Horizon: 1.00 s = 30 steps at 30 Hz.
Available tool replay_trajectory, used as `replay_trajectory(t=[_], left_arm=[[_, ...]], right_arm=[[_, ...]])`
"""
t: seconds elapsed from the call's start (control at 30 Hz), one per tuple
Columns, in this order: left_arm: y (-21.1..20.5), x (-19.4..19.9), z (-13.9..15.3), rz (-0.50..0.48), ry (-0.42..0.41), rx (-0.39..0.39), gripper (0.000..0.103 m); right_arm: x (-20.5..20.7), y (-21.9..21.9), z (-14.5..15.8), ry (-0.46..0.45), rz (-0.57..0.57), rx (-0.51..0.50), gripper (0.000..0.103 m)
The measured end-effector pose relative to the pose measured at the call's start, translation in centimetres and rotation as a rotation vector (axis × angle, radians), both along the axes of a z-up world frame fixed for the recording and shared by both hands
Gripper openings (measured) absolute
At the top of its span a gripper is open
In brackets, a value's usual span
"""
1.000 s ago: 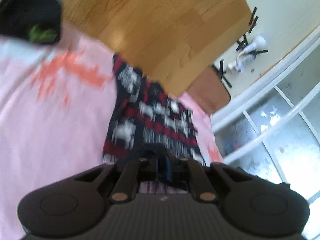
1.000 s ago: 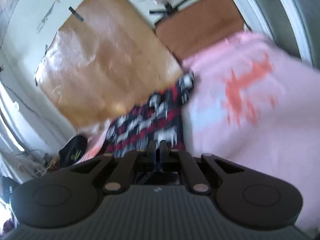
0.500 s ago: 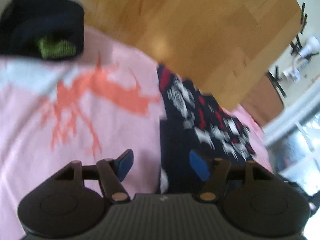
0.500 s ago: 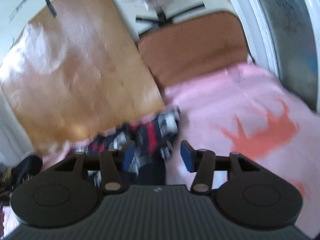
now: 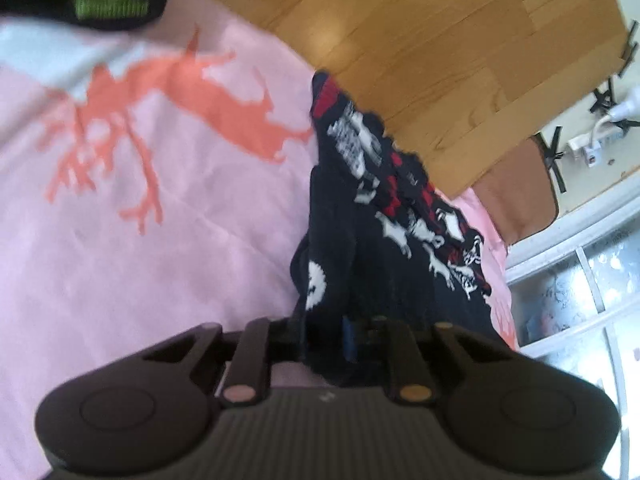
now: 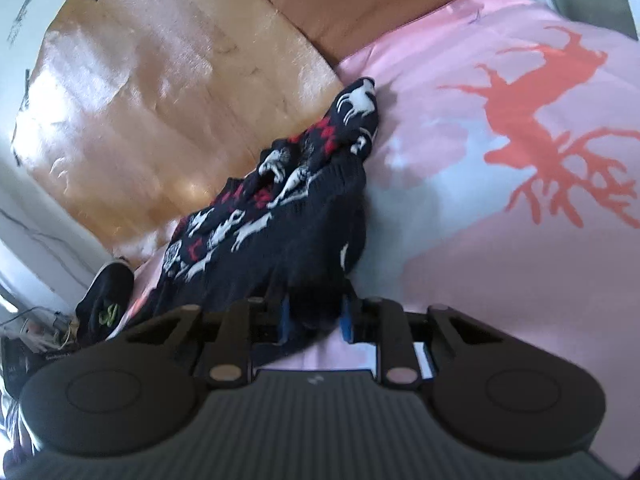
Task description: Fold small clothes
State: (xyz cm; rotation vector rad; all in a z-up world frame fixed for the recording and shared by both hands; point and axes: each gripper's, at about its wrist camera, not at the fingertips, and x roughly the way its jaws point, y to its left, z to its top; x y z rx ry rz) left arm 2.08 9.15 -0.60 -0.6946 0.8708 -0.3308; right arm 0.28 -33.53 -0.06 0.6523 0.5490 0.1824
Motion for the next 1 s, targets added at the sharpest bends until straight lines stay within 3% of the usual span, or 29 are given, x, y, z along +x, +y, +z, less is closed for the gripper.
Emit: replay_trajectory(t=[0.1,0.2,0.4,0.5,0.6,0.67,0.77,0.83,0.9,0.97,1.0], left_arm=[[0.8,-1.3,1.9,-0.012,-0.060,-0.003,0.013],[1.3,-2.9,3.6,-0.028,-0.108,0.026,0.012],[1.9,-7.0,2.8,-0.081,-0.087,0.078,0.013],[1.9,-8.2,1.5,-0.087,-0.053,0.155,0.021],[3.8,-7.7,1.7,-0.036,-0.054,0.123,0.037],[4.2,-6.9,2.7,-0.012,-0.107,0.133,0.051],[3.0,-4.5,3.3,-0.050,-0.152,0.154,0.057],[1.9,-2.3,2.5,-0.102,-0.141,0.146,0.060],[1.0,-0.3,1.1,-0.116,-0.095,0.158,0.053],[0.7,0.4,0.3,-0.102,-0.102,0.160,0.010],[0.8,0.5,0.3,-0.108,-0.097,0.130,0.009]], right_arm=[[-1.2,-0.6,2.3,-0.067,-0.012,-0.022,0.023],[-2.6,-0.5,3.3,-0.074,0.020,-0.054,0.022],[-6.2,0.0,2.5,-0.031,0.091,-0.104,0.021],[-7.2,0.1,0.9,0.018,0.145,-0.108,0.023],[-6.7,-0.6,-0.1,0.077,0.094,-0.188,0.032],[-6.0,-1.8,0.1,0.057,0.045,-0.177,0.045],[-3.9,-2.0,0.9,-0.004,0.002,-0.235,0.047],[-1.6,-1.9,0.6,-0.011,0.013,-0.214,0.048],[0.9,-1.8,-0.5,0.009,0.030,-0.185,0.049],[2.4,-1.3,-1.2,0.032,0.052,-0.175,0.048],[2.9,-1.1,-1.5,0.036,0.065,-0.165,0.031]])
